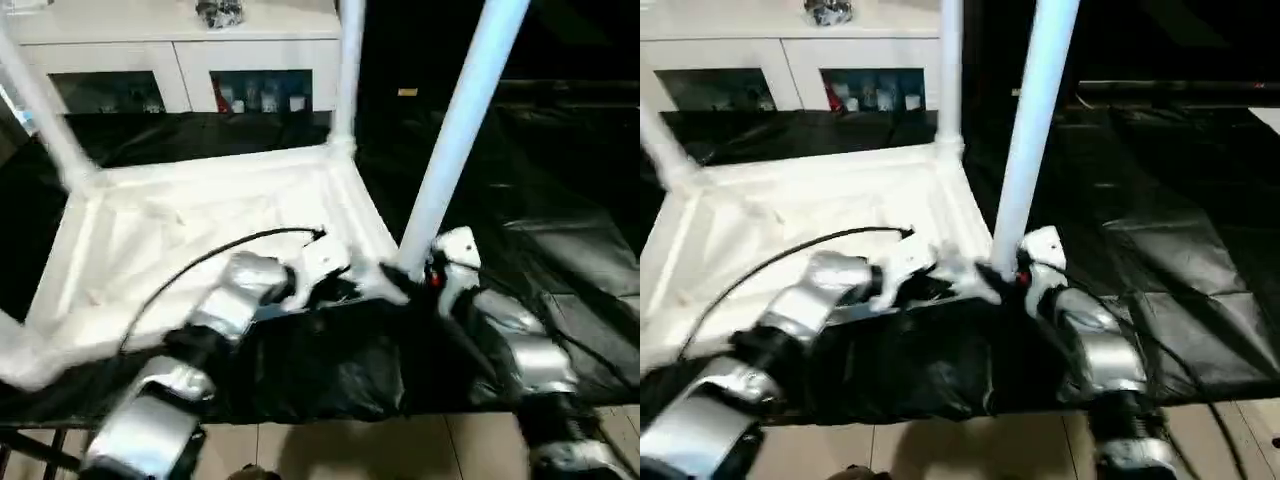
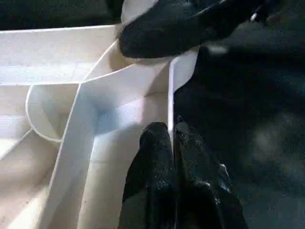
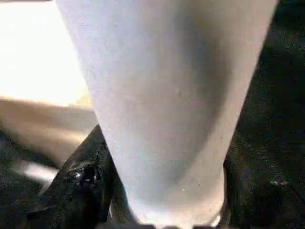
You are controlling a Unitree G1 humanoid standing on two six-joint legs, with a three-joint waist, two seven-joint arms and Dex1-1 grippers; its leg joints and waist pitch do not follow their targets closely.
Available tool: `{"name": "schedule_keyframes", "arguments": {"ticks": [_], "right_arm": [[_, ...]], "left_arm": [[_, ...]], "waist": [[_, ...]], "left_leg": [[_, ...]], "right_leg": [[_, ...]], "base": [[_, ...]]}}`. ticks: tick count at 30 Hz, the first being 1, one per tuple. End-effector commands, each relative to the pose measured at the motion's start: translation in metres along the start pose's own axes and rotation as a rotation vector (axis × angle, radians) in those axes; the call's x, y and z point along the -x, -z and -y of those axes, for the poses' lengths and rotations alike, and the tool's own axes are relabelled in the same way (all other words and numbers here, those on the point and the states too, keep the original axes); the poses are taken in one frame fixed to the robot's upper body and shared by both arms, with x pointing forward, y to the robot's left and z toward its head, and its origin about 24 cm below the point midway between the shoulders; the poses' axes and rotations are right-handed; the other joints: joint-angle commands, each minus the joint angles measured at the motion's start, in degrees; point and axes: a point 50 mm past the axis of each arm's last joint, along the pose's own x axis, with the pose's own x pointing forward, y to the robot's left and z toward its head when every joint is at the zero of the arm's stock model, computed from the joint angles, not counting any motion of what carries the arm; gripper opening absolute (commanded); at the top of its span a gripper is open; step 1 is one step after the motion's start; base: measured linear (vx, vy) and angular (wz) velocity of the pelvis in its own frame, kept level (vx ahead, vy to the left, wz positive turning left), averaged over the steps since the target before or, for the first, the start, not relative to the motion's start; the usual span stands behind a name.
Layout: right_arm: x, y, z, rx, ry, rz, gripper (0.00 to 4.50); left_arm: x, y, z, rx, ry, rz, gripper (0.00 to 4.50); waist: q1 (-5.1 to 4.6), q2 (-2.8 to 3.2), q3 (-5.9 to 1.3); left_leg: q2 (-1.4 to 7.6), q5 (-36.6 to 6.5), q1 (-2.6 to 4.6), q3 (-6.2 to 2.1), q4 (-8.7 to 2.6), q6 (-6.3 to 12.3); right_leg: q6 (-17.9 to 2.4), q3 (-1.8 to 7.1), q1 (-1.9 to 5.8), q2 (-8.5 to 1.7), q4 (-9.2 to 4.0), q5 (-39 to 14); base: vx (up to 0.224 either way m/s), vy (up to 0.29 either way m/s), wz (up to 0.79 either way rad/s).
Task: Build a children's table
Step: Rotate leg to tighten
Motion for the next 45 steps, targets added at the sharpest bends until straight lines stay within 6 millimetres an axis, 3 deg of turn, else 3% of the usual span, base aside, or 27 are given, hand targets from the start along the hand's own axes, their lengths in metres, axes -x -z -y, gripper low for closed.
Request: {"name": "schedule_keyframes", "arguments": {"ticks": [1,2,4,6,7,8,9,14,15,20,25,29,40,45], "right_arm": [[-0.023,0.009,-0.041,-0.033,-0.065,-0.040,2.68],[-0.024,0.009,-0.042,-0.033,-0.063,-0.040,2.68],[-0.030,0.006,-0.050,-0.018,-0.060,-0.029,2.68],[-0.033,0.001,-0.058,-0.008,-0.097,0.000,3.38],[-0.032,0.000,-0.058,-0.012,-0.116,0.007,3.38],[-0.028,-0.001,-0.055,-0.001,-0.140,0.019,3.45],[-0.026,-0.001,-0.053,0.009,-0.153,0.026,3.59],[-0.012,-0.002,-0.037,0.090,-0.237,0.016,3.94],[-0.006,-0.002,-0.032,0.120,-0.293,0.005,4.20],[0.017,0.000,-0.021,0.189,-0.533,-0.076,4.20],[0.031,0.000,-0.017,0.228,-0.695,-0.141,4.20],[0.036,-0.002,-0.015,0.246,-0.789,-0.198,3.95],[0.040,-0.002,-0.020,0.233,-0.878,-0.225,3.01],[0.039,0.001,-0.022,0.194,-0.836,-0.210,2.71]], "left_arm": [[-0.025,-0.033,0.015,-0.033,0.019,0.097,0.00],[-0.025,-0.033,0.015,-0.033,0.018,0.098,0.00],[-0.029,-0.037,0.017,-0.039,0.016,0.108,0.00],[-0.027,-0.038,0.019,-0.075,0.035,0.126,0.00],[-0.025,-0.038,0.019,-0.086,0.043,0.131,0.00],[-0.021,-0.035,0.018,-0.097,0.055,0.135,0.00],[-0.019,-0.034,0.017,-0.102,0.061,0.138,0.00],[-0.003,-0.021,0.013,-0.136,0.106,0.119,0.00],[0.003,-0.016,0.011,-0.139,0.127,0.109,0.00],[0.023,-0.004,0.006,-0.162,0.206,0.083,0.00],[0.035,0.002,0.004,-0.169,0.272,0.057,0.00],[0.042,0.005,0.002,-0.180,0.317,0.036,0.00],[0.047,0.009,0.003,-0.195,0.378,0.010,0.00],[0.045,0.008,0.001,-0.183,0.349,0.017,0.00]], "waist": [[-0.21,-0.47,-3.08],[-0.18,-0.19,-3.14],[-0.46,-0.36,-3.20],[-0.52,-0.46,-3.21],[-0.52,-0.34,-3.22],[-0.54,-0.73,-3.25],[-0.45,-0.52,-3.25],[-0.40,-0.59,-3.32],[-0.35,-0.53,-3.30],[0.20,-0.46,-3.22],[0.76,-0.49,-3.16],[1.24,-0.52,-3.27],[1.96,-0.47,-3.37],[2.21,-0.49,-3.41]], "left_leg": [[4.24,-16.92,1.69,-2.64,-4.64,-0.66],[4.19,-16.50,1.63,-2.67,-4.61,-0.48],[4.06,-15.63,1.47,-2.58,-4.53,0.17],[4.04,-15.24,1.28,-2.57,-4.51,0.88],[4.11,-15.04,1.30,-2.55,-4.51,1.17],[4.14,-15.03,1.24,-2.51,-4.50,1.60],[4.17,-14.68,1.13,-2.59,-4.49,1.92],[4.25,-12.95,1.12,-2.43,-4.30,3.11],[4.27,-12.98,1.10,-2.45,-4.30,3.22],[4.53,-12.75,1.04,-2.21,-4.19,4.41],[4.66,-14.28,1.29,-2.18,-4.27,3.45],[4.77,-13.01,1.30,-2.14,-4.21,3.49],[4.84,-12.52,1.46,-2.18,-4.20,3.07],[4.80,-12.58,1.48,-2.17,-4.19,2.68]], "right_leg": [[-10.93,2.99,1.27,-4.93,-4.99,-17.67],[-11.02,2.99,1.31,-4.96,-4.94,-16.88],[-11.14,2.95,1.36,-4.93,-4.92,-15.51],[-11.22,2.92,1.52,-4.91,-4.84,-15.09],[-11.25,2.92,1.54,-4.89,-4.79,-14.74],[-11.23,2.91,1.62,-4.88,-4.84,-14.53],[-11.29,2.91,1.73,-4.95,-4.68,-14.13],[-12.39,2.91,1.85,-4.97,-4.37,-11.50],[-12.45,2.87,1.90,-4.96,-4.38,-11.59],[-13.07,2.77,1.99,-4.73,-4.14,-10.75],[-13.25,2.78,1.80,-4.79,-4.18,-12.91],[-13.88,2.82,1.73,-4.84,-3.85,-10.51],[-14.00,2.79,1.73,-4.93,-3.73,-10.54],[-14.00,2.80,1.76,-4.98,-3.69,-10.36]], "base": [[0.000,0.000,0.00],[0.000,0.000,0.00],[0.000,0.000,0.00],[0.000,0.000,0.00],[0.000,0.000,0.00],[0.000,0.000,0.00],[0.000,0.000,0.00],[0.000,0.000,0.00],[0.000,0.000,0.00],[0.000,0.000,0.00],[0.000,0.000,0.00],[0.000,0.000,0.00],[0.000,0.000,0.00],[0.000,0.000,0.00]]}}
